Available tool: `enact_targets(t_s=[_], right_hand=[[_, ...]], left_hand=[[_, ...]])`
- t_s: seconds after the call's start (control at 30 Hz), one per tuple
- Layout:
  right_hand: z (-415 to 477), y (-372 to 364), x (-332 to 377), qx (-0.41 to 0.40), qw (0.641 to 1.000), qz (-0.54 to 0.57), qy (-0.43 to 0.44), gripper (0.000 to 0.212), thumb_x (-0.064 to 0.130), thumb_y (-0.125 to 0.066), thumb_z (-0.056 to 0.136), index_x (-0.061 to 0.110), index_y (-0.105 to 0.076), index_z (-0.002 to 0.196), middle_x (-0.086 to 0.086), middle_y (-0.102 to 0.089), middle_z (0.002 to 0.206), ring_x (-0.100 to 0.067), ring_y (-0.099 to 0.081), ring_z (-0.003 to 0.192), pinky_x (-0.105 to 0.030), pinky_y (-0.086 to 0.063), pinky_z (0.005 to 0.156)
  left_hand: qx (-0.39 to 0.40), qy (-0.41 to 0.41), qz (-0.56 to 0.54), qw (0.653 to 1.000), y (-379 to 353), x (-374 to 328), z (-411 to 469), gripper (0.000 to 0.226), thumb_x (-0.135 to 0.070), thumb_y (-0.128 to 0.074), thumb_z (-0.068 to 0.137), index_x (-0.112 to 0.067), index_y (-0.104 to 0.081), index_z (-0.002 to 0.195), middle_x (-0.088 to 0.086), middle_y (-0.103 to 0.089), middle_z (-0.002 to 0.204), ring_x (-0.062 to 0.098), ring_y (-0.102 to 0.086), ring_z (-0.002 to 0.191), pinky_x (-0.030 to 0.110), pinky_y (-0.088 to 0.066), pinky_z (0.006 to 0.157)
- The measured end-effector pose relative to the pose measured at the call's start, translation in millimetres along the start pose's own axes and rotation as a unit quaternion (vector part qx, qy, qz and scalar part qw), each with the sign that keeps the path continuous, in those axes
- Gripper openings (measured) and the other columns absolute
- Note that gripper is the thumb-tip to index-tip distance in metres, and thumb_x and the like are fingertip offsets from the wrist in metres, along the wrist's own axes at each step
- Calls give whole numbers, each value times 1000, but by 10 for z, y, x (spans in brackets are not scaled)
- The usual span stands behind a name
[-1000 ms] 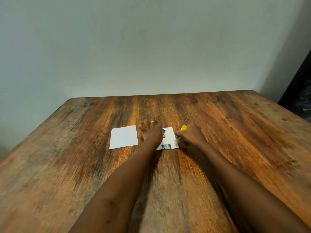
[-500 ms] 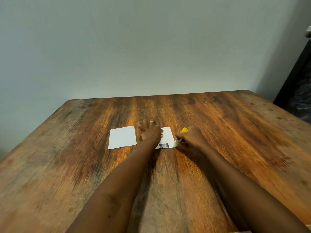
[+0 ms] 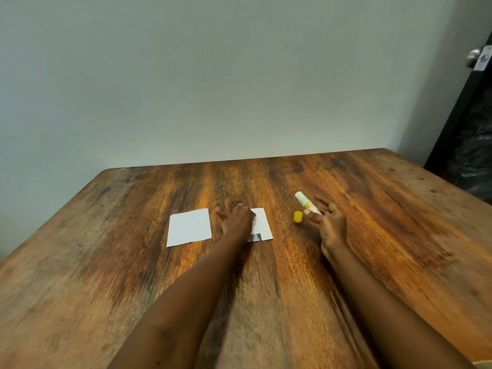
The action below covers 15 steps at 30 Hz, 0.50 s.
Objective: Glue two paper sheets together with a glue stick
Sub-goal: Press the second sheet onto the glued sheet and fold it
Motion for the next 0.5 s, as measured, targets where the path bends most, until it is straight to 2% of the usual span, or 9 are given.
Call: enact_targets(t_s=[0.07,0.2,0.27,0.4,0.43,0.5], right_hand=[[43,73,-33,-15,1000,-8,18,45,-9,-63,79,9,-58,120,-2,-65,103,-5,-62,82,-10,-52,64],[62,202,-92,-44,992,-117,28,34,-4,-60,84,2,-58,117,-19,-65,112,-20,-59,91,-27,-48,70],[41,208,-100,-37,984,-173,28,31,-3,-60,84,5,-59,114,-18,-67,110,-21,-59,88,-32,-48,67],[7,228,-89,-23,968,-246,37,28,-3,-61,83,7,-60,109,-12,-65,104,-13,-56,72,-26,-48,59],[0,235,-84,-22,967,-252,35,28,-2,-62,83,9,-60,109,-11,-65,103,-12,-56,70,-29,-50,61],[-10,241,-54,-23,962,-270,39,31,1,-67,81,11,-59,109,-9,-65,104,-16,-58,78,-39,-54,74]], left_hand=[[9,-7,-31,999,-22,-21,-5,39,-12,-46,96,-19,-55,133,10,-51,138,32,-37,131,50,-33,107],[-11,-14,-46,999,-18,-84,-50,37,-16,-47,96,-21,-57,131,6,-52,138,30,-34,131,48,-30,107],[-22,-10,-56,998,-7,-120,-96,35,-17,-48,96,-21,-60,129,4,-53,137,30,-28,132,49,-29,106],[-26,4,-120,992,-21,-151,-164,33,-14,-50,95,-19,-62,125,4,-57,135,28,-29,133,52,-33,105],[-25,9,-130,991,-28,-145,-178,33,-14,-50,95,-18,-62,125,4,-57,135,28,-30,133,53,-34,105],[-24,20,-142,989,-41,-109,-201,32,-16,-50,95,-19,-63,124,4,-57,135,28,-29,134,54,-35,104]])
Point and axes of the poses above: each hand's wrist, its own z-axis towards the middle knuckle, its own y-axis out of the back of the hand, x = y × z, the point moved 8 cm from there along z, towards the middle knuckle
